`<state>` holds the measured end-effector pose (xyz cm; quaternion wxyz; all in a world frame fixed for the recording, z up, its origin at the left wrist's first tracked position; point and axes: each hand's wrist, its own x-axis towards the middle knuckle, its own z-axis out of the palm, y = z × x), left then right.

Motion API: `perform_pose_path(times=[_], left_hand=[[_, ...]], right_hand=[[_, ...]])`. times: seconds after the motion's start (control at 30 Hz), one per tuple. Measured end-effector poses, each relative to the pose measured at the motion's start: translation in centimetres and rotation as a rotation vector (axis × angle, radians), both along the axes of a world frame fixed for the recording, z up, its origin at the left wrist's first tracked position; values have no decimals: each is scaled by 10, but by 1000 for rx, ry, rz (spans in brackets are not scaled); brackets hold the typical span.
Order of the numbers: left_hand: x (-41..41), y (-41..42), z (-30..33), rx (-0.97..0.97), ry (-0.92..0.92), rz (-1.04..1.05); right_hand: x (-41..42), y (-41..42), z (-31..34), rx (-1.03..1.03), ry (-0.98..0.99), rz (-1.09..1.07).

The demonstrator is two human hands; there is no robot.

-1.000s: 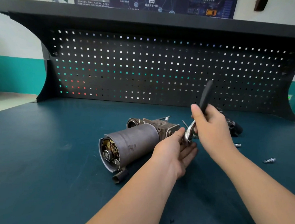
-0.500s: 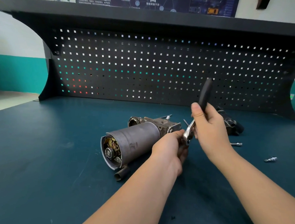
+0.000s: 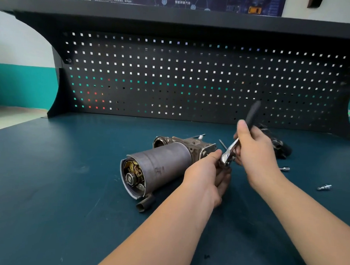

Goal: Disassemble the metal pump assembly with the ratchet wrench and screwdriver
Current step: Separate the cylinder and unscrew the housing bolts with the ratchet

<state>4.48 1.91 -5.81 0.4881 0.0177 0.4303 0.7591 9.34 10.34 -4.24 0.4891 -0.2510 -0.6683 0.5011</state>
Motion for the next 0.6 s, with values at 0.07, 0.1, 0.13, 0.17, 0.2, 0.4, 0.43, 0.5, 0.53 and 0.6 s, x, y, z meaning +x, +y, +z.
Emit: perform_pose_path(times=[0.07, 0.1, 0.13, 0.17, 0.2, 0.4, 0.43, 0.5, 0.53, 0.6], left_hand=[[0, -1, 1, 8, -6, -23], [0, -2, 1, 11, -6, -36], [0, -3, 2, 15, -5, -45], [-1, -4, 3, 22, -8, -52], [-1, -5, 3, 31, -10, -54], [-1, -3, -1, 37, 0, 25], [-1, -2, -1, 37, 6, 37], [-1, -1, -1, 48, 12, 43], [-1, -1, -1, 54, 9, 45], [-1, 0, -1, 57, 14, 44]], right_hand=[[5, -7, 3, 330, -43, -13], [8, -11, 4, 472, -63, 14], [10, -15, 5, 589, -102, 48], [11, -17, 6, 677, -147, 74], [12, -18, 6, 731, -184, 87], [8, -16, 0, 505, -42, 37], [5, -14, -1, 408, -29, 13], [1, -7, -1, 122, -2, -3], [0, -3, -2, -87, 31, 9], [1, 2, -6, -570, 60, 79]])
